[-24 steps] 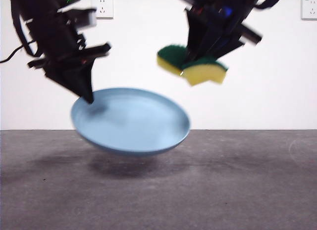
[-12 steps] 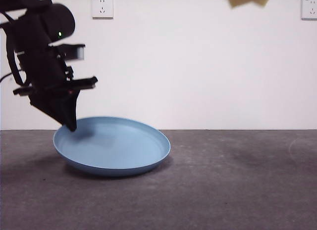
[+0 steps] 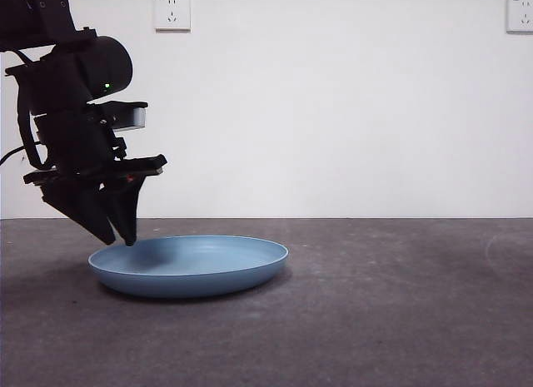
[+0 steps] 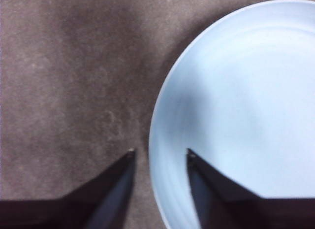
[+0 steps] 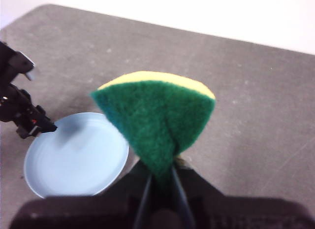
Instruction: Pick up the plate,pick up the cloth,clean the plate with the cloth
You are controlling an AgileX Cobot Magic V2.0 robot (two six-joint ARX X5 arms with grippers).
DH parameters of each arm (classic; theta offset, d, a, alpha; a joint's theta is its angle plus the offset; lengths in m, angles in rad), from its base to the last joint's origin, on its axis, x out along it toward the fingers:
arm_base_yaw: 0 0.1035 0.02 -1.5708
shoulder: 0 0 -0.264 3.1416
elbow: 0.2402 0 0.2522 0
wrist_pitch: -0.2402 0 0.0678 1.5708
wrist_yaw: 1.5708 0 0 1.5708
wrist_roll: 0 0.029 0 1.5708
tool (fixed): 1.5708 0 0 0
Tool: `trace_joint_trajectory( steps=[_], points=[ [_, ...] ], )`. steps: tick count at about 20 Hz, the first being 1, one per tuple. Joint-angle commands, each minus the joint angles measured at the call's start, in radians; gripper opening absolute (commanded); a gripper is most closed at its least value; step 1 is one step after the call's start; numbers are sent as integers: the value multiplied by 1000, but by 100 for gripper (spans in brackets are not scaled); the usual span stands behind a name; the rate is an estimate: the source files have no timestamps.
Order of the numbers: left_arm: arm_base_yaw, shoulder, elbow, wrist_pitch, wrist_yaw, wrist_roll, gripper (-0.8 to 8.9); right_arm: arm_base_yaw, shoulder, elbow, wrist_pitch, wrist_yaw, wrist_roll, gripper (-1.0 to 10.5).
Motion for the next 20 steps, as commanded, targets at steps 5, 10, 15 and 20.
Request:
trace_joint_trajectory(
  steps=[5, 10, 15, 20],
  points=[
    [-13, -23, 2, -11, 130, -3, 413, -16, 120, -8, 7, 3, 24, -8],
    [-39, -117, 3, -6, 195, -18, 410, -36, 270, -8, 45, -3, 26, -3],
    [-60, -293, 3, -57, 216, -41, 409, -79, 493, -8, 92, -11, 26, -3],
    [-67, -515, 3, -176, 307, -40, 409, -150, 686, -8, 92, -193, 27, 1]
  ],
)
